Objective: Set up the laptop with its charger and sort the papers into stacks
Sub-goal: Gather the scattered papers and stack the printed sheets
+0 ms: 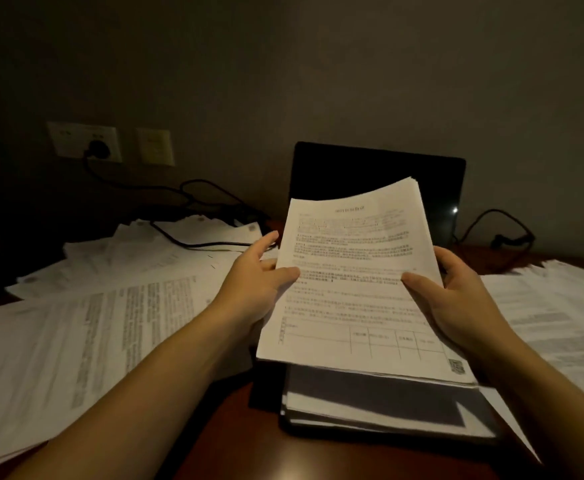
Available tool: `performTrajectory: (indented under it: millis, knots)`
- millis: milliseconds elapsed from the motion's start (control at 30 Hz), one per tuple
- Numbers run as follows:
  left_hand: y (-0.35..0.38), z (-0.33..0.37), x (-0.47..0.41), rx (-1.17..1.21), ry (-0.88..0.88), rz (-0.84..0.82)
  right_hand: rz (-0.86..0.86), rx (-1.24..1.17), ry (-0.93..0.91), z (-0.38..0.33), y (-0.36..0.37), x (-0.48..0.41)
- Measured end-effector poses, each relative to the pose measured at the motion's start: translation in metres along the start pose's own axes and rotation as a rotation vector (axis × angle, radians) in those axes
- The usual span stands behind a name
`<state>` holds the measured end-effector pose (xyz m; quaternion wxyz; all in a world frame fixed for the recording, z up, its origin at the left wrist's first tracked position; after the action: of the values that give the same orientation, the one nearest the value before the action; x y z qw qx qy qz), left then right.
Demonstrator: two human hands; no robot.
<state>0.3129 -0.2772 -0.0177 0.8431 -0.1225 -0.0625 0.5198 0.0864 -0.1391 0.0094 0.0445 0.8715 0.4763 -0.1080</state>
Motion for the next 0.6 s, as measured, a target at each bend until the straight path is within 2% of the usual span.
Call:
performTrajectory:
  millis: [133, 300, 600]
  knots:
    - [0.024, -0.01, 0.01, -0.157, 0.094, 0.004, 0.029, 0.096, 0.065, 0.024, -0.027, 0.011]
    - [0.028, -0.014, 0.016, -0.526, 0.176, 0.061, -0.001, 0.408, 0.034, 0.03, -0.032, 0.015]
    - [0.025, -0.007, 0.016, -0.788, 0.251, 0.184, -0.015, 0.732, 0.007, 0.032, -0.032, 0.014]
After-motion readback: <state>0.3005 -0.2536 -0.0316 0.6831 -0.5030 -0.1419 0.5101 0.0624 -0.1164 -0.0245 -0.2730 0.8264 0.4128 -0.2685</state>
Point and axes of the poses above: each hand's wrist, its own x-axis away from the middle knuckle, its own y-axis out of the palm, z = x × y, the point moved 10 cm from there along -x, towards the middle knuckle, and after that the axes turned 15 degrees about -x, right-handed, at the moved point
